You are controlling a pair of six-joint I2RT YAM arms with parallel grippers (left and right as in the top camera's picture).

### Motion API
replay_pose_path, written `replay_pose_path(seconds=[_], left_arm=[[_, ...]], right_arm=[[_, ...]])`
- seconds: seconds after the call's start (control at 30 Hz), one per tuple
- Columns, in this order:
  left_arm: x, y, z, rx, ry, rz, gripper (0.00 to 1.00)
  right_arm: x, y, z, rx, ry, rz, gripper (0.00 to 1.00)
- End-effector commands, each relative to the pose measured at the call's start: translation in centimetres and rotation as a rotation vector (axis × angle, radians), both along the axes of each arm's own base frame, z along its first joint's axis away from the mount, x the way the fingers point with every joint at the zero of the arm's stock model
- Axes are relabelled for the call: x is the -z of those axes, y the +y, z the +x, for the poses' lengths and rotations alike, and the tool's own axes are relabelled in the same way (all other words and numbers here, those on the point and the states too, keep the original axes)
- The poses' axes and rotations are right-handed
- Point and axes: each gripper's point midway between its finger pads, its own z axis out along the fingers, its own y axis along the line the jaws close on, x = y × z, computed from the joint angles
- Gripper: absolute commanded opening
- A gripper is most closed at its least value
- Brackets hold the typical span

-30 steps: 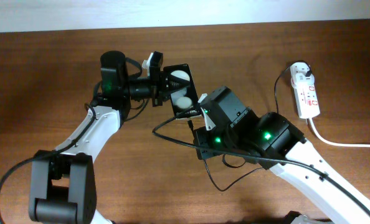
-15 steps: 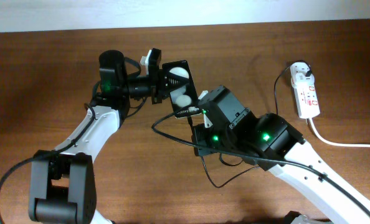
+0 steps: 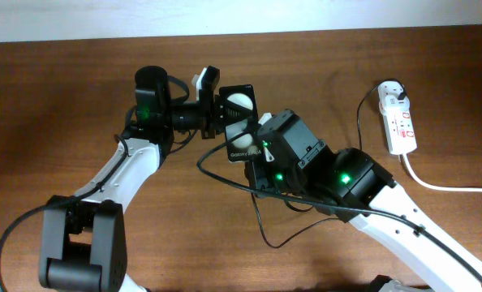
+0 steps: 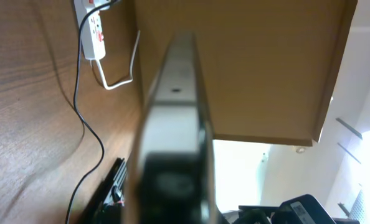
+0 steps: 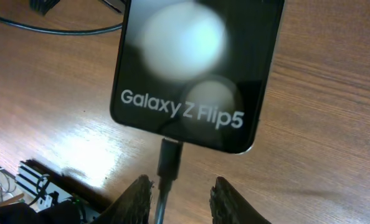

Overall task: Plug charger to phone and switch on socket
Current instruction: 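Push the USB-C plug into the phone port with the right gripper, then lower the phone flat onto the table with the left gripper and release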

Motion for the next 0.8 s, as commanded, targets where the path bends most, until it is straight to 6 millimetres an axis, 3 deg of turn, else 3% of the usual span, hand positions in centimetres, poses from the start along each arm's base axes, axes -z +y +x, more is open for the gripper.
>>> replay_pose_path(seconds=[0.0,0.07,0.27,0.4,0.6,0.7,0.77], left_arm=[[-0.4,0.1,1.0,-0.046,-0.046,0.01,0.0],[-0.3,0.2,1.4,-0.066,-0.047,0.016,0.0],[-0.4,0.1,1.1,-0.05,-0.016,0.01,0.0],[-0.7,-0.4,-0.2,0.021,-0.055,-0.007,0.0],[-1.1,-3.3,-4.1,0.201,-0.101,-0.041,0.0],[-1.1,-3.8,-4.8,0.234,-0.099,-0.047,0.0],[-1.1,-3.8,-4.9,0.237,-0.103,-0.049,0.0]], right_arm=[[-0.5,-0.1,0.3,0.009,-0.014,0.006,0.34],[-0.1,0.5,0.0,-0.006,0.018,0.023,0.25],[2.1,1.0,0.5,-0.007,0.069,-0.02,0.11],[1.8,1.3,1.0,-0.005,0.047,-0.004,0.04],[-0.8,2.1,3.1,0.022,-0.066,0.041,0.04],[-1.9,2.1,3.5,0.031,-0.097,0.05,0.05],[-1.9,1.8,3.3,0.032,-0.09,0.043,0.17]])
